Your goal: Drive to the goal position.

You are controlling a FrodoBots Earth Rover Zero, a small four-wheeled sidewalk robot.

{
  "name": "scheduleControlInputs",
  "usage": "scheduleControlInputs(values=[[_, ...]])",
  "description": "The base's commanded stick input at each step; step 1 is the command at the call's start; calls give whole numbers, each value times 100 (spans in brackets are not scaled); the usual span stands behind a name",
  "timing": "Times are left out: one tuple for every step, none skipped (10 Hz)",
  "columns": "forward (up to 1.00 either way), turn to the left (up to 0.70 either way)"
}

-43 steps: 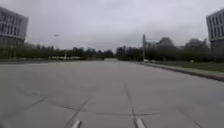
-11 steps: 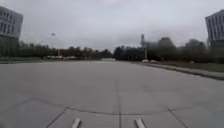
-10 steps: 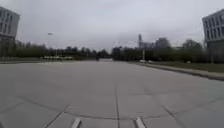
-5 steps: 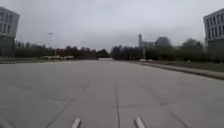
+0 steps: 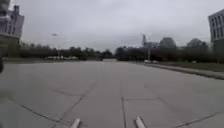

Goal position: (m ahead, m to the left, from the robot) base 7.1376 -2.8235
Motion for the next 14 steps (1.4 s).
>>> scheduleControlInputs(values=[[100,6],[100,6],[100,6],[100,6],[100,6],[100,6],[100,6],[100,6],[100,6],[100,6],[100,6],[100,2],[100,-34],[100,-34]])
